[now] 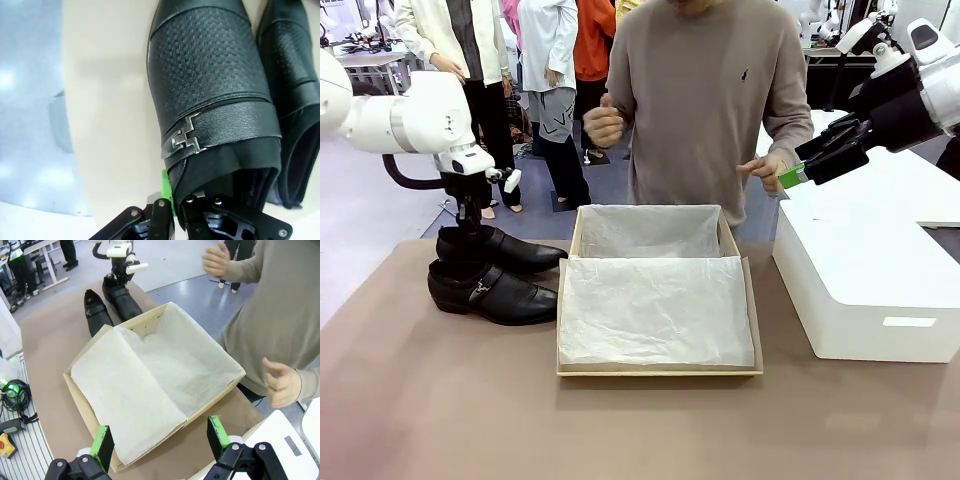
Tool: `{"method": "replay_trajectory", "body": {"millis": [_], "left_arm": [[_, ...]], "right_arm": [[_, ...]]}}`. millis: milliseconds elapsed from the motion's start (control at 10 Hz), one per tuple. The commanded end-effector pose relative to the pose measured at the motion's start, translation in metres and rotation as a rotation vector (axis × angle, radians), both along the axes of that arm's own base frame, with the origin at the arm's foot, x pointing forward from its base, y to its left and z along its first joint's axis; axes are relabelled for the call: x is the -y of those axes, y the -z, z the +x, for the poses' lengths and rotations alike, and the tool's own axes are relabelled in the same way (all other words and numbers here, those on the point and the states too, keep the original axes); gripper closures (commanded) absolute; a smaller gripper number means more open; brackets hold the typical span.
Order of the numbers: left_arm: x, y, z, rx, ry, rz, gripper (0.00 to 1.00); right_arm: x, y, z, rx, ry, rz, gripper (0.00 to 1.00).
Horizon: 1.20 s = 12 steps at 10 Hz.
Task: Pack the shoes into the box.
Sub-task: Place one shoe of the Shoes into the Shoes Box.
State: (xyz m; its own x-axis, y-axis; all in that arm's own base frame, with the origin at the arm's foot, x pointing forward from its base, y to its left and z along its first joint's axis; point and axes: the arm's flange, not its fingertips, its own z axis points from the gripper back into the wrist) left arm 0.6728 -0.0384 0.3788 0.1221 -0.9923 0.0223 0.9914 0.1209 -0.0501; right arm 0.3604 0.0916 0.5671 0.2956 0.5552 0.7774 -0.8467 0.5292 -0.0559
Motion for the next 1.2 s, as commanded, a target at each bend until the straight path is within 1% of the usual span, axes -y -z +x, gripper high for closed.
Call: {"method": "replay_trajectory", "body": {"millis": [0, 300, 500, 600, 800, 1100], "left_arm": [[-0.008, -0.026, 0.006, 0.048, -0.037, 0.026, 1.0], [-0.017, -0.075, 0.01, 0.109, -0.048, 0.062, 1.0], [-0.008, -0.113, 0.005, 0.109, -0.081, 0.071, 1.0], [0.002, -0.127, 0.001, 0.099, -0.095, 0.065, 1.0], [0.024, -0.147, -0.009, 0.098, -0.102, 0.032, 1.0], [0.064, -0.158, -0.027, 0.044, -0.072, -0.018, 1.0]], "right_arm": [[0.0, 0.001, 0.004, 0.015, -0.022, 0.013, 0.0], [0.0, 0.001, 0.004, 0.015, -0.022, 0.013, 0.0], [0.0, 0.001, 0.004, 0.015, -0.022, 0.013, 0.0], [0.0, 0.001, 0.004, 0.015, -0.022, 0.013, 0.0], [0.0, 0.001, 0.004, 0.015, -0.022, 0.013, 0.0], [0.0, 0.001, 0.004, 0.015, -0.022, 0.013, 0.0]]}}
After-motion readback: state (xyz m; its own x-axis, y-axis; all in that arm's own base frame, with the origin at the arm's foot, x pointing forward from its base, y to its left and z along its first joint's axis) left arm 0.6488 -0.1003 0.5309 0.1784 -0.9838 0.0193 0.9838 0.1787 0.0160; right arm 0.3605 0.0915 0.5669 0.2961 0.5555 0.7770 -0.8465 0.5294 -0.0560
